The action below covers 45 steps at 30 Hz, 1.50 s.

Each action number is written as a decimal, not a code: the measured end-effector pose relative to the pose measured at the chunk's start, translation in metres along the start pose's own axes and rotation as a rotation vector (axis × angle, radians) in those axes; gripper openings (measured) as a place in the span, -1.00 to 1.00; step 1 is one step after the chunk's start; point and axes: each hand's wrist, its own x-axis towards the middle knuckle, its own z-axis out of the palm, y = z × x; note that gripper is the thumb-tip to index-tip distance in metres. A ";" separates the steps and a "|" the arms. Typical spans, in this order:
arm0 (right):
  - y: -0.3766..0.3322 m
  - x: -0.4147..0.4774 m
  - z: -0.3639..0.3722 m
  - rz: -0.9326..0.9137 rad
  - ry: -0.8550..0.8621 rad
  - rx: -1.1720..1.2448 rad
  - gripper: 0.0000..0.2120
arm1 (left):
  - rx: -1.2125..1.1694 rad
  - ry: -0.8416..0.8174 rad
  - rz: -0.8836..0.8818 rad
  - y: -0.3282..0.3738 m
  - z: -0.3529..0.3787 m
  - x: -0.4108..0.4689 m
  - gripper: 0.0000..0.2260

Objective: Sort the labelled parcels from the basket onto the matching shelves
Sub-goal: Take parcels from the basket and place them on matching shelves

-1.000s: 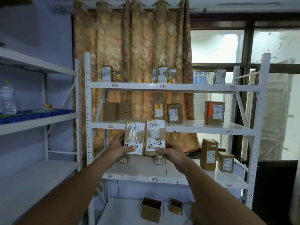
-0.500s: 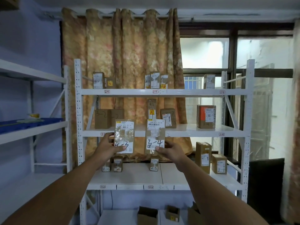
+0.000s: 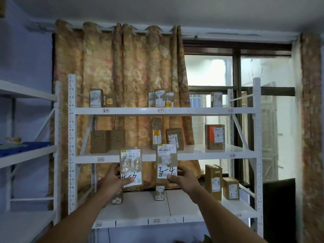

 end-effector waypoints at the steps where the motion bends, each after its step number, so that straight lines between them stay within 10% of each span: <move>1: 0.004 0.001 -0.005 0.011 0.006 -0.025 -0.63 | 0.001 -0.013 -0.017 -0.006 0.007 0.000 -0.22; 25: 0.111 0.089 -0.454 0.154 0.393 -0.139 -0.55 | -0.034 -0.254 -0.056 -0.015 0.484 0.062 -0.30; 45: 0.161 0.358 -0.541 0.031 0.536 -0.463 -0.57 | 0.054 -0.294 -0.189 -0.135 0.628 0.243 -0.26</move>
